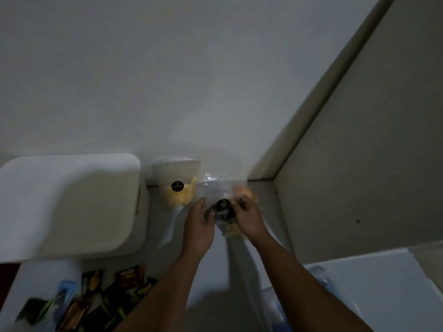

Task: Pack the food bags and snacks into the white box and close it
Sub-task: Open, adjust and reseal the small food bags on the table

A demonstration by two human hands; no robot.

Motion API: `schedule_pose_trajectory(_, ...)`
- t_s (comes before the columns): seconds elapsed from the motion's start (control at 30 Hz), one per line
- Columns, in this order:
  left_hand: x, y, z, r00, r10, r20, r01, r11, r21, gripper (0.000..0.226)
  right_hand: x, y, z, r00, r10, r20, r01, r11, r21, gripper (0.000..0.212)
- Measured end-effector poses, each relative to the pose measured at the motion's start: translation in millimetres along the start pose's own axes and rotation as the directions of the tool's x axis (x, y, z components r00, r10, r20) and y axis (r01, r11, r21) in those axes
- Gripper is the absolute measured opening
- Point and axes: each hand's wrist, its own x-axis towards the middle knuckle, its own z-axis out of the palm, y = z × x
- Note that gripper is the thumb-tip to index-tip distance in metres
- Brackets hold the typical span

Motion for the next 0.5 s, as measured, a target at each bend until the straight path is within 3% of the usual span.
schedule_pose_trajectory(0.13, 52, 3, 19, 0.998, 0.016, -0.057, -0.011, 0.996, 0.084, 0.056, 71, -5, 7, 1.000, 0.011, 0.006, -0.011, 1.000, -0.011, 0.017)
schedule_pose_trajectory(0.3, 65, -9, 23, 0.985, -0.012, -0.170, 0.045, 0.981, 0.187, 0.038, 108, 4, 25, 0.995, 0.057, 0.079, -0.063, 0.996, 0.067, 0.014)
schedule_pose_trajectory(0.4, 61, -9, 26, 0.972, -0.027, -0.233, 0.084, 0.968, 0.238, 0.036, 116, 10, 39, 0.993, 0.045, 0.110, -0.054, 0.995, 0.086, 0.025)
schedule_pose_trajectory(0.5, 60, -6, 23, 0.972, -0.008, -0.236, 0.068, 0.966, 0.249, 0.032, 119, 10, 51, 0.988, 0.034, 0.154, -0.041, 0.998, 0.044, 0.013)
